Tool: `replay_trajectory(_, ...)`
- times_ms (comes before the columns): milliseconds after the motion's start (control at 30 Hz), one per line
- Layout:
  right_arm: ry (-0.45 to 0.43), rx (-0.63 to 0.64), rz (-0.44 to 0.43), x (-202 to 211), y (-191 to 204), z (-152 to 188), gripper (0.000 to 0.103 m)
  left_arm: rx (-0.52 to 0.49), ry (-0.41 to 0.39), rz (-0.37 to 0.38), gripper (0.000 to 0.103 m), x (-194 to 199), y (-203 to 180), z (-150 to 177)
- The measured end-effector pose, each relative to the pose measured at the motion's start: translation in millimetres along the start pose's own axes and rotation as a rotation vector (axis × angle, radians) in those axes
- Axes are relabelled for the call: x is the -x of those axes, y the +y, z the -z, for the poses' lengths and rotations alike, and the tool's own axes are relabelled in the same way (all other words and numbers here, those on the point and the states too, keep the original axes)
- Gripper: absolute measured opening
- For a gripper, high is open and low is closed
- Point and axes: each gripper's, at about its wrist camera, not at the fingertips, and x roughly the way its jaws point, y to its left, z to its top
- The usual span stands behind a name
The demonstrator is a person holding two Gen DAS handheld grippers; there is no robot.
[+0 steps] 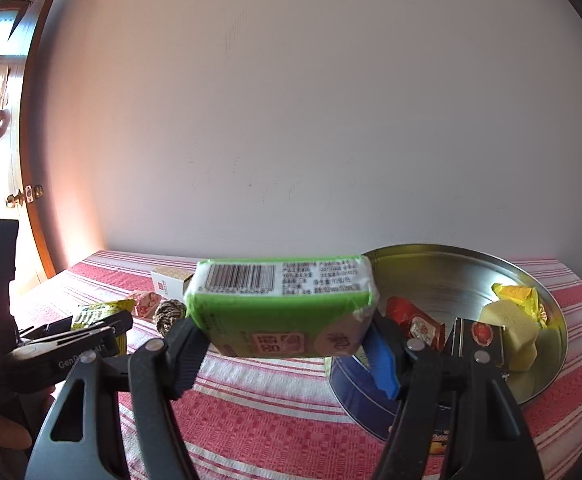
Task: Organize objects
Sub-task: 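Carry the yellow pack and green tissue pack over the tin and release both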
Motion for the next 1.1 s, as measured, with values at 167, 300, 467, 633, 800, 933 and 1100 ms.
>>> replay_trajectory(167, -0.017, -0.054, 0.000, 11.7, -29.1, -4.5, 0.070, -0.035, -0.020, 0.026, 0.073, 9.7, -24.5, 4.1)
replay_trajectory(300, -0.029, -0.068, 0.020, 16.3, -45.5, -9.1, 0.070, -0.087, -0.027, 0.037, 0.073, 12.9, -51.5, 5.4)
replay_trajectory(467, -0.056, -0.061, 0.081, 23.6, -67.4, -14.2, 0.070, -0.139, -0.048, 0.055, 0.073, 17.3, -86.1, 2.9)
replay_trajectory(633, -0.076, -0.084, 0.148, 29.4, -99.4, -19.1, 0.070, -0.180, -0.066, 0.085, 0.073, 20.4, -118.8, 1.3)
replay_trajectory(800, -0.084, -0.125, 0.224, 31.5, -137.1, -25.0, 0.070, -0.217, -0.077, 0.114, 0.073, 20.4, -146.6, 1.9)
replay_trajectory(933, -0.078, -0.144, 0.283, 30.7, -164.1, -27.1, 0.070, -0.248, -0.083, 0.132, 0.073, 17.2, -164.1, 2.5)
replay_trajectory(1100, -0.058, -0.151, 0.340, 28.4, -190.8, -28.2, 0.070, -0.259, -0.079, 0.157, 0.073, 11.9, -183.0, 2.2)
